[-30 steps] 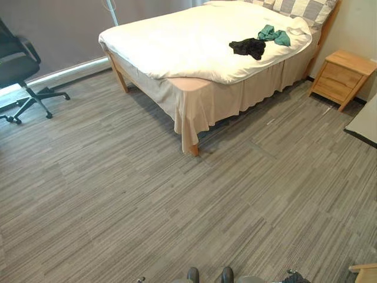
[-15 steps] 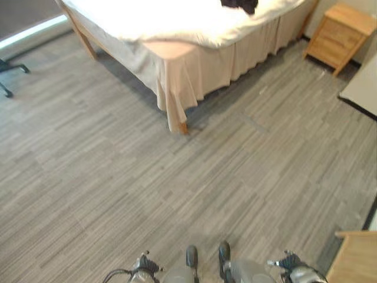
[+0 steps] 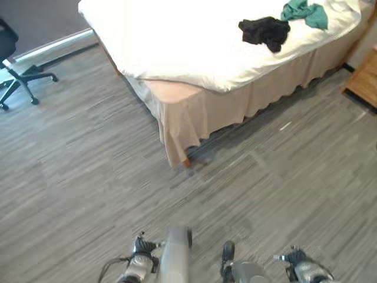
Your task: Tidy up the quilt and then pick up the clothes from the bed and put them into the laundry hamper.
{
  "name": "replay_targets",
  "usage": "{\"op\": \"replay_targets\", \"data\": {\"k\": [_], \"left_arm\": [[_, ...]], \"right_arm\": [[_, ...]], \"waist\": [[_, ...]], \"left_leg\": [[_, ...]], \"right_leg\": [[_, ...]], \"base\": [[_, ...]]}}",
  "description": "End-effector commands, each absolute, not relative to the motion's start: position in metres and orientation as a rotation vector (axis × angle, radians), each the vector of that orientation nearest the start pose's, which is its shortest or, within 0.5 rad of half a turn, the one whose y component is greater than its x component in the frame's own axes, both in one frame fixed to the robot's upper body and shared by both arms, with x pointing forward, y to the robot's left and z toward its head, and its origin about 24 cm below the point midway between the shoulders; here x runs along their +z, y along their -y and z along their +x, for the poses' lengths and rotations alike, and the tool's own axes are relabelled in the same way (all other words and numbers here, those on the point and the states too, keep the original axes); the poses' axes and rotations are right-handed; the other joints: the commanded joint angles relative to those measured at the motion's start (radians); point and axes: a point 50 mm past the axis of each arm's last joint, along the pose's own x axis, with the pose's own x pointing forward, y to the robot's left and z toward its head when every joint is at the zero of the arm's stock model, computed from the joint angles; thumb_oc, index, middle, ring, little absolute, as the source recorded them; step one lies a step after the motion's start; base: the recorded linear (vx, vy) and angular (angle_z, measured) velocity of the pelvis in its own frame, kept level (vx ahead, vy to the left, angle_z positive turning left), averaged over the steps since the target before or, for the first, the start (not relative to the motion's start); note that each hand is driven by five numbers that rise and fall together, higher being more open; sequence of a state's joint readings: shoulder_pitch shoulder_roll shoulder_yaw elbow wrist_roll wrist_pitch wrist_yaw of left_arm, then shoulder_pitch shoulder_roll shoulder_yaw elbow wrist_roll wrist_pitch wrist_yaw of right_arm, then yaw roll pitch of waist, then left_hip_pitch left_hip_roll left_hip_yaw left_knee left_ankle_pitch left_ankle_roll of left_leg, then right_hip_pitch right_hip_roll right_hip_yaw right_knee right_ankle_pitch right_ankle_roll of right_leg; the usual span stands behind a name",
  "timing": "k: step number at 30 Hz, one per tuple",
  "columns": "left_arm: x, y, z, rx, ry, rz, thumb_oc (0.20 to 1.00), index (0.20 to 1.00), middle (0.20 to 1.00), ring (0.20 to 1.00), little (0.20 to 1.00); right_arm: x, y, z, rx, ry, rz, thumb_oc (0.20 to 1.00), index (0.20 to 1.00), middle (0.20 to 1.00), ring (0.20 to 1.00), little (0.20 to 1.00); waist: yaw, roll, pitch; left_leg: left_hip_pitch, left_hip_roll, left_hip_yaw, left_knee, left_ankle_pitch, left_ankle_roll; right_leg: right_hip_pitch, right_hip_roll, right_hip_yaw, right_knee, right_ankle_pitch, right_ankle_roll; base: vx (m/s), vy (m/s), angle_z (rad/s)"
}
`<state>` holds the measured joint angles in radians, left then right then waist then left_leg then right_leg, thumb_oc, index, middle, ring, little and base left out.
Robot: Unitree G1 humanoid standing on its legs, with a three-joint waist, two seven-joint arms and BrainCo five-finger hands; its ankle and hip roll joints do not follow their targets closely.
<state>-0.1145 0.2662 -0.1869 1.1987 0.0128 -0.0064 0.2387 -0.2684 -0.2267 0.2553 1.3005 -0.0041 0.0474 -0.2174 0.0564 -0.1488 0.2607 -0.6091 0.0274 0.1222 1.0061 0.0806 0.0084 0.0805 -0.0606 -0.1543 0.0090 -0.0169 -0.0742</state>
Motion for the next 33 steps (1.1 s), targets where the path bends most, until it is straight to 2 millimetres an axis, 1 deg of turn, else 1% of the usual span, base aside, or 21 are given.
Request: {"op": "replay_targets", "data": {"k": [1,3,4,5,8,9,10,11,12,14,18,19,20,23,24,25,26,28,29,30,33], "left_arm": [[-0.147,-0.217,0.150,0.071,-1.041,0.536,1.000,1.000,1.000,1.000,1.000],[-0.149,-0.216,0.146,0.046,-1.058,0.559,1.000,1.000,1.000,1.000,1.000],[-0.151,-0.217,0.140,0.043,-1.077,0.572,1.000,1.000,1.000,1.000,1.000],[-0.152,-0.222,0.136,0.056,-1.095,0.582,1.000,1.000,1.000,1.000,1.000],[-0.151,-0.229,0.133,0.098,-1.114,0.575,1.000,1.000,1.000,1.000,1.000],[-0.151,-0.233,0.132,0.125,-1.119,0.566,1.000,1.000,1.000,1.000,1.000],[-0.149,-0.236,0.135,0.147,-1.110,0.564,1.000,1.000,1.000,1.000,1.000],[-0.147,-0.237,0.138,0.157,-1.099,0.562,1.000,1.000,1.000,1.000,1.000],[-0.147,-0.237,0.138,0.162,-1.096,0.554,1.000,1.000,1.000,1.000,1.000],[-0.149,-0.243,0.128,0.251,-1.128,0.498,1.000,1.000,1.000,1.000,1.000],[-0.155,-0.243,0.109,0.374,-1.184,0.381,1.000,1.000,1.000,1.000,1.000],[-0.156,-0.240,0.105,0.436,-1.187,0.311,1.000,1.000,1.000,1.000,1.000],[-0.159,-0.236,0.099,0.561,-1.186,0.143,1.000,1.000,1.000,1.000,1.000],[-0.157,-0.239,0.098,0.838,-1.113,-0.143,1.000,1.000,1.000,1.000,1.000],[-0.151,-0.246,0.107,0.958,-1.016,-0.252,1.000,1.000,1.000,1.000,1.000],[-0.145,-0.252,0.116,0.993,-0.948,-0.272,1.000,1.000,1.000,1.000,1.000],[-0.145,-0.251,0.116,0.993,-0.949,-0.271,1.000,1.000,1.000,1.000,1.000],[-0.131,-0.258,0.135,1.020,-0.809,-0.314,1.000,1.000,1.000,1.000,1.000],[-0.114,-0.267,0.149,1.038,-0.668,-0.352,1.000,1.000,1.000,1.000,1.000],[-0.114,-0.267,0.148,1.038,-0.670,-0.352,1.000,1.000,1.000,1.000,1.000],[-0.073,-0.284,0.164,1.033,-0.399,-0.355,1.000,1.000,1.000,1.000,1.000]], "right_arm": [[-0.141,0.249,0.148,-0.073,-1.099,-0.690,1.000,1.000,1.000,1.000,1.000],[-0.141,0.246,0.149,-0.056,-1.088,-0.703,1.000,1.000,1.000,1.000,1.000],[-0.143,0.238,0.148,-0.027,-1.078,-0.715,1.000,1.000,1.000,1.000,1.000],[-0.146,0.227,0.148,0.003,-1.067,-0.704,1.000,1.000,1.000,1.000,1.000],[-0.144,0.220,0.155,-0.020,-1.047,-0.660,1.000,1.000,1.000,1.000,1.000],[-0.143,0.219,0.158,-0.047,-1.041,-0.635,1.000,1.000,1.000,1.000,1.000],[-0.145,0.219,0.155,-0.041,-1.049,-0.641,1.000,1.000,1.000,1.000,1.000],[-0.146,0.220,0.151,-0.039,-1.067,-0.644,1.000,1.000,1.000,1.000,1.000],[-0.147,0.221,0.148,-0.042,-1.078,-0.644,1.000,1.000,1.000,1.000,1.000],[-0.152,0.221,0.137,-0.021,-1.122,-0.663,1.000,1.000,1.000,1.000,1.000],[-0.155,0.221,0.129,0.000,-1.154,-0.686,1.000,1.000,1.000,1.000,1.000],[-0.155,0.222,0.128,0.008,-1.156,-0.703,1.000,1.000,1.000,1.000,1.000],[-0.155,0.221,0.129,0.019,-1.151,-0.719,1.000,1.000,1.000,1.000,1.000],[-0.154,0.221,0.131,0.027,-1.141,-0.737,1.000,1.000,1.000,1.000,1.000],[-0.152,0.223,0.136,0.028,-1.117,-0.767,1.000,1.000,1.000,1.000,1.000],[-0.150,0.224,0.139,0.027,-1.097,-0.781,1.000,1.000,1.000,1.000,1.000],[-0.150,0.224,0.139,0.027,-1.097,-0.782,1.000,1.000,1.000,1.000,1.000],[-0.146,0.228,0.145,0.019,-1.065,-0.800,1.000,1.000,1.000,1.000,1.000],[-0.144,0.232,0.147,0.013,-1.044,-0.809,1.000,1.000,1.000,1.000,1.000],[-0.144,0.232,0.147,0.014,-1.045,-0.810,1.000,1.000,1.000,1.000,1.000],[-0.142,0.243,0.141,0.018,-1.041,-0.857,1.000,1.000,1.000,1.000,1.000]], "waist": [[-0.015,0.100,-0.012],[-0.013,0.115,-0.027],[-0.019,0.106,-0.048],[-0.023,0.103,-0.057],[-0.039,0.116,-0.037],[-0.043,0.114,-0.037],[-0.052,0.111,-0.042],[-0.068,0.097,-0.049],[-0.077,0.092,-0.049],[-0.062,0.075,-0.068],[-0.053,0.079,-0.091],[-0.049,0.082,-0.094],[-0.044,0.088,-0.100],[-0.036,0.099,-0.103],[-0.029,0.106,-0.104],[-0.026,0.110,-0.103],[-0.029,0.110,-0.103],[-0.021,0.116,-0.100],[-0.012,0.120,-0.097],[-0.013,0.120,-0.098],[0.004,0.124,-0.097]], "left_leg": [[0.456,-0.002,0.050,-0.888,-0.025,-0.068],[0.500,0.015,0.138,-0.989,-0.009,-0.065],[0.561,-0.013,0.114,-1.038,-0.012,-0.048],[0.608,-0.007,0.118,-1.076,-0.025,-0.036],[0.644,0.023,0.116,-1.093,-0.035,-0.027],[0.648,0.030,0.097,-1.093,-0.039,-0.033],[0.653,0.029,0.059,-1.093,-0.048,-0.041],[0.665,0.021,0.015,-1.093,-0.062,-0.046],[0.675,0.021,-0.003,-1.093,-0.074,-0.046],[0.697,0.030,-0.040,-1.093,-0.079,-0.055],[0.704,0.037,-0.064,-1.093,-0.081,-0.069],[0.705,0.041,-0.074,-1.093,-0.079,-0.073],[0.700,0.049,-0.088,-1.093,-0.072,-0.085],[0.693,0.059,-0.108,-1.093,-0.064,-0.098],[0.686,0.065,-0.118,-1.093,-0.060,-0.108],[0.682,0.067,-0.126,-1.093,-0.056,-0.114],[0.683,0.068,-0.128,-1.093,-0.056,-0.115],[0.675,0.071,-0.142,-1.093,-0.052,-0.124],[0.670,0.074,-0.157,-1.093,-0.048,-0.129],[0.670,0.074,-0.158,-1.093,-0.048,-0.129],[0.666,0.076,-0.174,-1.093,-0.045,-0.137]], "right_leg": [[-0.020,-0.011,0.008,-0.096,0.015,0.184],[0.025,0.007,-0.002,-0.096,-0.019,0.189],[0.038,0.012,-0.016,-0.062,-0.021,0.192],[-0.008,0.017,-0.029,0.090,-0.023,0.217],[-0.149,0.000,-0.025,0.334,0.006,0.276],[-0.171,-0.031,-0.027,0.301,-0.003,0.268],[-0.179,-0.035,0.025,0.211,-0.013,0.247],[-0.178,-0.034,0.147,0.099,0.016,0.249],[-0.175,-0.031,0.203,0.070,0.029,0.253],[-0.133,-0.057,0.173,0.021,0.055,0.253],[-0.072,-0.062,0.132,-0.034,0.054,0.246],[-0.056,-0.063,0.119,-0.047,0.052,0.244],[-0.034,-0.062,0.092,-0.069,0.048,0.241],[-0.013,-0.059,0.063,-0.082,0.035,0.234],[-0.005,-0.056,0.047,-0.087,0.024,0.230],[0.000,-0.055,0.036,-0.088,0.019,0.228],[0.001,-0.054,0.034,-0.088,0.018,0.228],[0.006,-0.052,0.015,-0.089,0.011,0.224],[0.010,-0.048,-0.001,-0.088,0.006,0.221],[0.010,-0.048,-0.002,-0.088,0.006,0.221],[0.028,-0.043,-0.028,-0.093,-0.008,0.220]], "base": [[0.55,0.193,-1.12],[0.46,0.150,-0.82],[0.43,0.124,-0.40],[0.41,0.115,0.31],[0.20,0.049,0.77],[0.29,-0.136,0.58],[0.40,-0.278,0.90],[0.36,-0.278,1.52],[0.34,-0.301,1.87],[0.31,-0.301,2.02],[0.14,-0.130,0.59],[0.17,-0.180,0.17],[0.15,-0.170,0.19],[0.09,-0.120,0.19],[0.07,-0.120,0.13],[0.05,-0.087,-0.03],[0.03,-0.056,-0.08],[0.01,-0.065,0.18],[0.01,-0.067,0.38],[0.03,-0.062,0.25],[0.03,-0.050,0.25]]}}
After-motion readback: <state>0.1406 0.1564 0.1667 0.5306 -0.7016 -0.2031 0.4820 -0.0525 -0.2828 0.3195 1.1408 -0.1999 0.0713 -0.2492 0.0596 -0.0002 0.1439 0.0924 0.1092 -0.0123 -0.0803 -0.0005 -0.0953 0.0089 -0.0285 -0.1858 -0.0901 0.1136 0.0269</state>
